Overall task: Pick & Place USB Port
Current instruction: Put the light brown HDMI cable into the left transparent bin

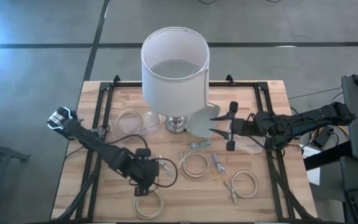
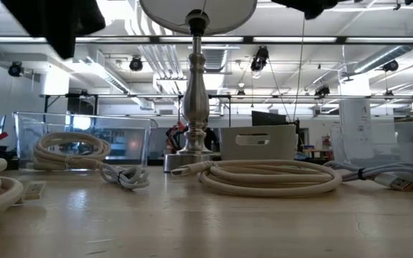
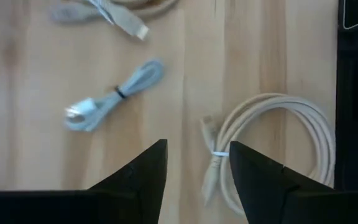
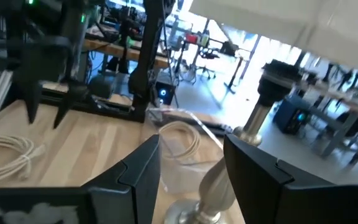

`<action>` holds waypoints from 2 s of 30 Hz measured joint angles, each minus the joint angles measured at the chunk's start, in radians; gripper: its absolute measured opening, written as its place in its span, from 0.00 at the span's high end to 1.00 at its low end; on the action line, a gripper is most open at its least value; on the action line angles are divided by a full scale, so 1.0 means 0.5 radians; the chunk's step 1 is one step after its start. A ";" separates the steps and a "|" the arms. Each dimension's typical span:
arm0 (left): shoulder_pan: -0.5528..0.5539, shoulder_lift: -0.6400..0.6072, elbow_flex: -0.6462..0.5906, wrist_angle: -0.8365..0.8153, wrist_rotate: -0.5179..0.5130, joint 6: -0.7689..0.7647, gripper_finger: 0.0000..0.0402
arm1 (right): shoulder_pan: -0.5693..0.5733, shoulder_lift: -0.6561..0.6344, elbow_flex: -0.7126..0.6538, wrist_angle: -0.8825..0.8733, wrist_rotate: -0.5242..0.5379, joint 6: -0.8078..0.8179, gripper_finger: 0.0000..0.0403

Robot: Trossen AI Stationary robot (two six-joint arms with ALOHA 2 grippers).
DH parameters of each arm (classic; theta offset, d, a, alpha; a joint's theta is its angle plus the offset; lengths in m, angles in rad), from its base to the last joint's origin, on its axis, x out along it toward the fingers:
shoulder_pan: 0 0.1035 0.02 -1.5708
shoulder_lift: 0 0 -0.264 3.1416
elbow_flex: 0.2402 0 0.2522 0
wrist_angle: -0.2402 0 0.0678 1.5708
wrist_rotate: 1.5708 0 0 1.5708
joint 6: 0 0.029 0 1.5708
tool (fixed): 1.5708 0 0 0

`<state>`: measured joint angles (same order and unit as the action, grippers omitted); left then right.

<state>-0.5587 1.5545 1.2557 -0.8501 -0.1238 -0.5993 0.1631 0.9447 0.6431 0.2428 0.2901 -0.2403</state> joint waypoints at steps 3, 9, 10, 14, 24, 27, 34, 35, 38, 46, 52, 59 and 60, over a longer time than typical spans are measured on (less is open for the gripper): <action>-0.005 0.075 -0.086 0.114 0.093 -0.105 0.56 | 0.000 0.001 0.052 0.001 0.001 -0.051 0.58; -0.058 0.213 -0.224 0.334 0.224 -0.371 0.56 | -0.001 0.001 0.114 0.000 0.001 -0.088 0.58; -0.071 0.235 -0.239 0.384 0.229 -0.397 0.56 | -0.001 0.001 0.115 0.000 0.001 -0.120 0.58; -0.128 0.295 -0.259 0.555 0.223 -0.459 0.56 | -0.001 0.002 0.116 -0.001 0.001 -0.311 0.58; -0.175 0.426 -0.270 0.457 0.093 -0.479 0.56 | -0.001 0.002 0.116 -0.001 -0.001 -0.557 0.58; -0.175 0.445 -0.287 0.433 0.037 -0.420 0.56 | -0.001 0.002 0.116 -0.001 -0.001 -0.557 0.58; -0.175 0.476 -0.342 0.442 0.031 -0.248 0.63 | -0.001 0.003 0.116 -0.001 -0.003 -0.519 0.58; -0.175 0.473 -0.344 0.441 0.031 -0.228 0.66 | -0.001 0.004 0.116 -0.001 -0.004 -0.517 0.58; -0.174 0.442 -0.348 0.427 -0.002 -0.188 0.78 | 0.000 0.013 0.115 0.000 -0.003 -0.486 0.58; -0.167 0.219 -0.297 0.157 -0.612 -0.108 0.85 | 0.001 0.016 0.114 -0.001 -0.003 -0.391 0.58; -0.133 -0.023 -0.222 -0.348 -1.069 -0.165 0.80 | 0.001 0.016 0.113 -0.002 -0.003 -0.287 0.58; 0.009 -0.322 -0.205 -0.676 -1.440 -0.298 0.83 | 0.001 0.016 0.113 -0.006 -0.002 -0.087 0.58; 0.029 -0.359 -0.205 -0.700 -1.485 -0.301 0.83 | 0.001 0.016 0.113 -0.008 -0.002 -0.066 0.58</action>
<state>-0.5443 1.3751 1.1530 -1.1999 -0.8663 -0.7499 0.1635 0.9527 0.6998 0.2389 0.2890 -0.2735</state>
